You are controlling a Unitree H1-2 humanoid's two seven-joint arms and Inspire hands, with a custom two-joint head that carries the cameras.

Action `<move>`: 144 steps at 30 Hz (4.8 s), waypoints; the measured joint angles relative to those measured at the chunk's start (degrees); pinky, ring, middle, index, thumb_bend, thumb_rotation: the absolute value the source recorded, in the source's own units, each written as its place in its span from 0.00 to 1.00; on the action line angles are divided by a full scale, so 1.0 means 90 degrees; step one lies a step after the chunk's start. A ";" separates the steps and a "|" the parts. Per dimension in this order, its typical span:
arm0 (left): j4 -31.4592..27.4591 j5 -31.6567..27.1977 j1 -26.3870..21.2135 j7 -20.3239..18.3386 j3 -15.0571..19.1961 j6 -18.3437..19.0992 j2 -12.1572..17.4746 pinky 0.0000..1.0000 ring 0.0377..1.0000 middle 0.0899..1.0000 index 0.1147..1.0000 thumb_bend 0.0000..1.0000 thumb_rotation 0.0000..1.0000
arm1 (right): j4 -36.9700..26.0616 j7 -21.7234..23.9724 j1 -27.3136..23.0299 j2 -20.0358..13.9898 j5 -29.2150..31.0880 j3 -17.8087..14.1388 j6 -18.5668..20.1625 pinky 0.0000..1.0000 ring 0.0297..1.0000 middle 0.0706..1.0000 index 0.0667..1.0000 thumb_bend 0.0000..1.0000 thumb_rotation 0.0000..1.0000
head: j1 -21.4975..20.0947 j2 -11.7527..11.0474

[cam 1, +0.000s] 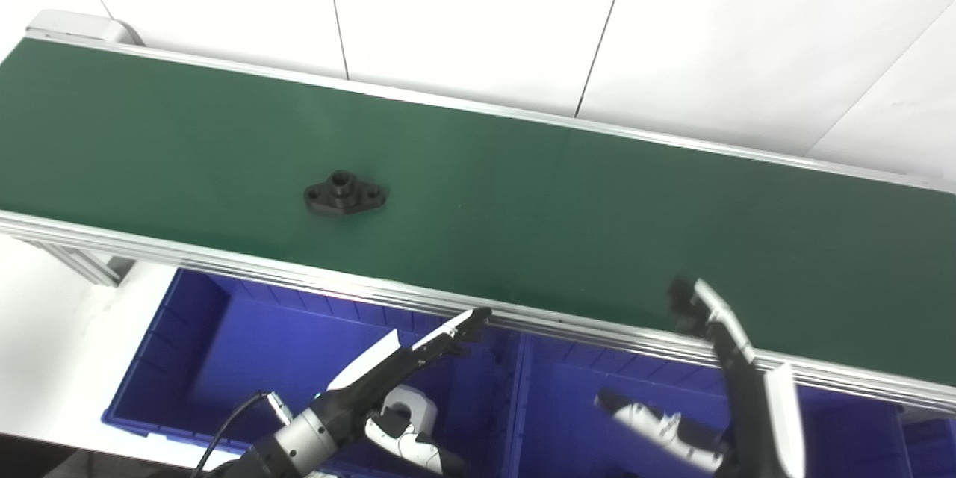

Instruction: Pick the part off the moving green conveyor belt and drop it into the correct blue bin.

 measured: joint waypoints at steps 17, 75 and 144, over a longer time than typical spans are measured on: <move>0.0228 -0.0079 -0.0279 -0.0127 0.0001 -0.0054 0.0071 0.86 0.92 0.96 0.97 0.66 0.37 | -0.0143 0.1593 -0.2455 -0.0287 -0.0436 -0.0356 0.1516 0.68 0.75 0.76 0.80 0.76 0.27 | -0.0439 -0.0078; -0.0072 -0.0676 0.0040 -0.0385 0.0064 0.0039 0.0237 0.87 0.93 0.96 0.97 0.71 0.42 | 0.3240 0.2713 -0.5226 -0.0493 -0.1957 0.1294 0.2151 0.68 0.72 0.75 0.78 0.80 0.26 | -0.0566 -0.0020; -0.0326 -0.0673 0.0001 -0.0391 0.0050 0.0167 0.0269 0.84 0.90 0.95 0.96 0.68 0.39 | 0.1122 0.2531 -0.3831 -0.1453 -0.3082 0.1457 0.1662 0.33 0.44 0.43 0.45 0.52 0.00 | -0.0664 0.0381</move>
